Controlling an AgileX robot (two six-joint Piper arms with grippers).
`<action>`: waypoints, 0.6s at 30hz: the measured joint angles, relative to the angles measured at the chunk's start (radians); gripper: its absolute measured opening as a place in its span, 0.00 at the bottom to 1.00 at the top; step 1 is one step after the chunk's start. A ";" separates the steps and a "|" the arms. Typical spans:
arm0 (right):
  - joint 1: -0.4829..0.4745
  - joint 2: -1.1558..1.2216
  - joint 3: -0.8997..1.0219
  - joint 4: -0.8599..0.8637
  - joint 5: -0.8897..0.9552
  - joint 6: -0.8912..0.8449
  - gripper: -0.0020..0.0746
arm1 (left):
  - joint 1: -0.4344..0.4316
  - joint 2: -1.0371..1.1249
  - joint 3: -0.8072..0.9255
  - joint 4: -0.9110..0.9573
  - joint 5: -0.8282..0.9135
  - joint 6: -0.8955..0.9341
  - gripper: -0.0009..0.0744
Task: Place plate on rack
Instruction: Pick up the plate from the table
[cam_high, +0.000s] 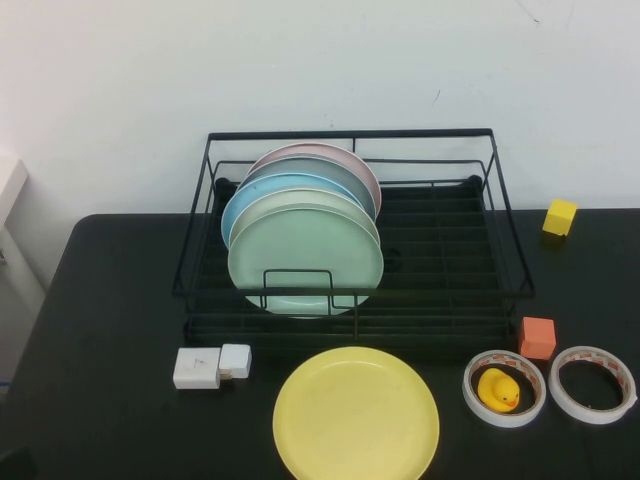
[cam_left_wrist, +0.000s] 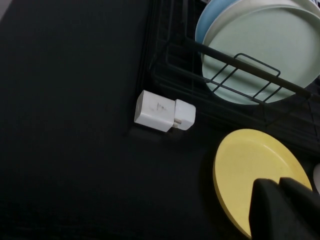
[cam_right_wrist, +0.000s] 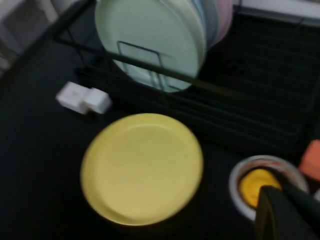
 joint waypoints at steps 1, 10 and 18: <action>0.000 0.031 -0.001 0.038 0.007 -0.013 0.02 | 0.000 0.000 0.000 0.000 -0.002 0.002 0.01; 0.026 0.476 -0.009 0.518 0.094 -0.308 0.02 | 0.000 0.000 0.000 -0.009 -0.005 0.002 0.01; 0.300 0.815 -0.026 0.714 -0.043 -0.407 0.02 | 0.000 0.000 0.000 -0.016 -0.005 0.002 0.01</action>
